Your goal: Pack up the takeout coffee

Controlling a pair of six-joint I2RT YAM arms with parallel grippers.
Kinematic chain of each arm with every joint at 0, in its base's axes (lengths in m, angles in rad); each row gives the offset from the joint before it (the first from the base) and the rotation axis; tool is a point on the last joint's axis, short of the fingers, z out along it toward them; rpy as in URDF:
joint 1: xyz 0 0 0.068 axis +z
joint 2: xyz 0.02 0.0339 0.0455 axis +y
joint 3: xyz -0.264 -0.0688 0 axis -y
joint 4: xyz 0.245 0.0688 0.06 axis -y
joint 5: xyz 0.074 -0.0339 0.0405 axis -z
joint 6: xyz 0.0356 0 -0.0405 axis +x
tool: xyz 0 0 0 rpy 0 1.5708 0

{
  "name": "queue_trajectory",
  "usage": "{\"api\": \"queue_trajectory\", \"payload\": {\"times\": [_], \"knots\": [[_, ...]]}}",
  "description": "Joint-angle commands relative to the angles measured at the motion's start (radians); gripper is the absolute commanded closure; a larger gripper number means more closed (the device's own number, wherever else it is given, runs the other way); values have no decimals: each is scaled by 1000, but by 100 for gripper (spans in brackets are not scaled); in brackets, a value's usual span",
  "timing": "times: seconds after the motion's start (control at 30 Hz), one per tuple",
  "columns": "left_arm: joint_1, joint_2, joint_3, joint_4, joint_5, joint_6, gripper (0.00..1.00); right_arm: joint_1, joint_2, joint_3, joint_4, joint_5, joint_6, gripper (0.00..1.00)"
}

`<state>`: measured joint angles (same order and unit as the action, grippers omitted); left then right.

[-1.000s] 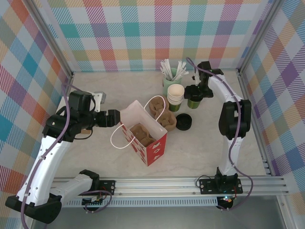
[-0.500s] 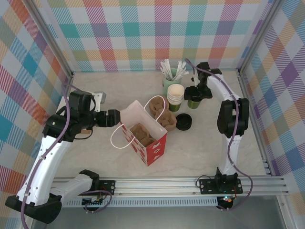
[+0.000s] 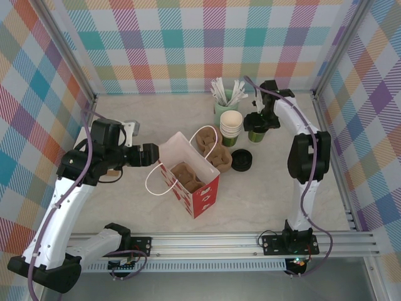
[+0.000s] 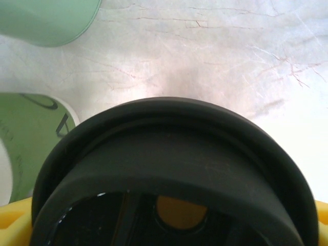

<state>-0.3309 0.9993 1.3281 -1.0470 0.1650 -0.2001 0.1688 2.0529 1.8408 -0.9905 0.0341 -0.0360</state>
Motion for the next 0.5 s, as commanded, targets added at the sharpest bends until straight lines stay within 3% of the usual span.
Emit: {"api": "queue_trajectory", "payload": {"times": [0.0,0.47], "knots": [[10,1,19,-9,19,-18,16,-5,-124,-38,-39,7,-16,12],[10,38,19,40,110,-66,16,28,-574,-224,-233,-50,62,13]]}}
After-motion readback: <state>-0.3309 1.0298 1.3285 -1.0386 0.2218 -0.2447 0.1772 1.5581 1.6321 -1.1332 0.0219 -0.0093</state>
